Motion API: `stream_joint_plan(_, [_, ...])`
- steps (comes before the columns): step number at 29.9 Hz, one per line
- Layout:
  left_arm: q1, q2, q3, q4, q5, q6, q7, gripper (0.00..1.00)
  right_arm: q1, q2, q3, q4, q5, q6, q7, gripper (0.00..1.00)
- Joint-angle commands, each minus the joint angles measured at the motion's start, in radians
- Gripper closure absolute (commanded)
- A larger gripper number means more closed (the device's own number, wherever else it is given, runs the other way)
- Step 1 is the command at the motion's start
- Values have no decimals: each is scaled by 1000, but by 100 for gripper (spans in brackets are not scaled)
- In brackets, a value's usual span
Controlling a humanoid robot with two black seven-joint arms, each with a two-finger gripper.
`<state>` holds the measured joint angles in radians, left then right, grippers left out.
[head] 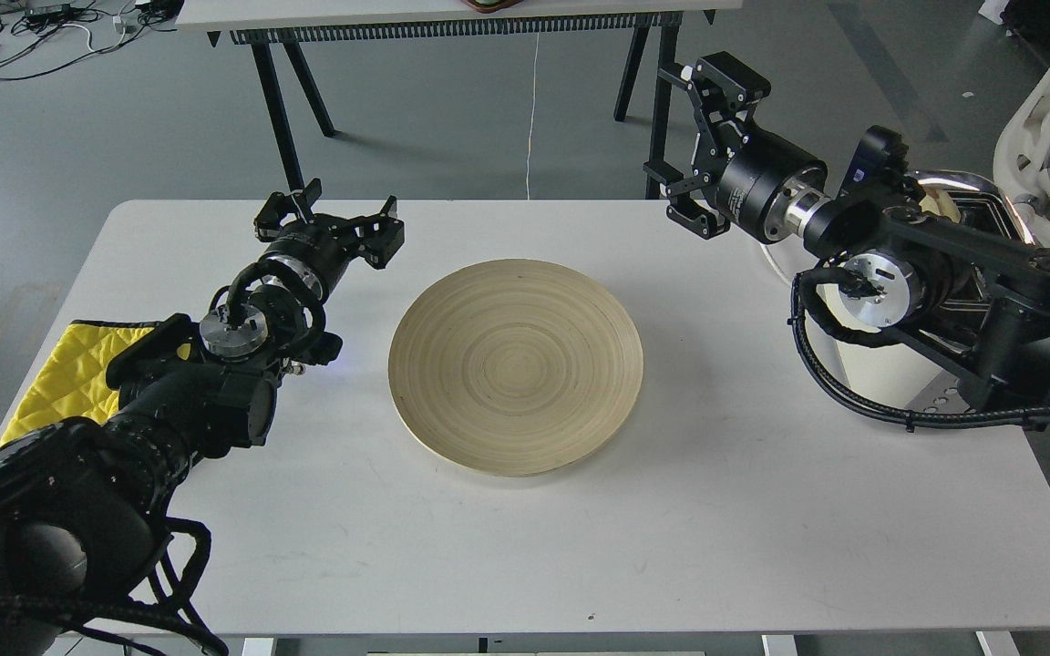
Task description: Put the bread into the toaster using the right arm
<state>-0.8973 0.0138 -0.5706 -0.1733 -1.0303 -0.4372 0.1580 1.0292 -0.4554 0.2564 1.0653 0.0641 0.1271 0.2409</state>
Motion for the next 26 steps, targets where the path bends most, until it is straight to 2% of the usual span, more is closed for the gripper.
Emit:
stream_joint_plan(1, [0,0,0,0,-1,0,0,0,-64,37,29,-177,144,257,24,0])
stream_joint_plan(3, [0,0,0,0,-1,0,0,0,-89,64,27,-257,172,359,26,0])
stream_joint_plan(7, [0,0,0,0,-1,0,0,0,-138,121,20,-352,172,362,43,0])
stream_joint_plan(16, [0,0,0,0,-1,0,0,0,-188,166,11,-373,167,362,161,0])
stream_joint_plan(26, [0,0,0,0,-1,0,0,0,-185,162,9,-363,169,362,204,0])
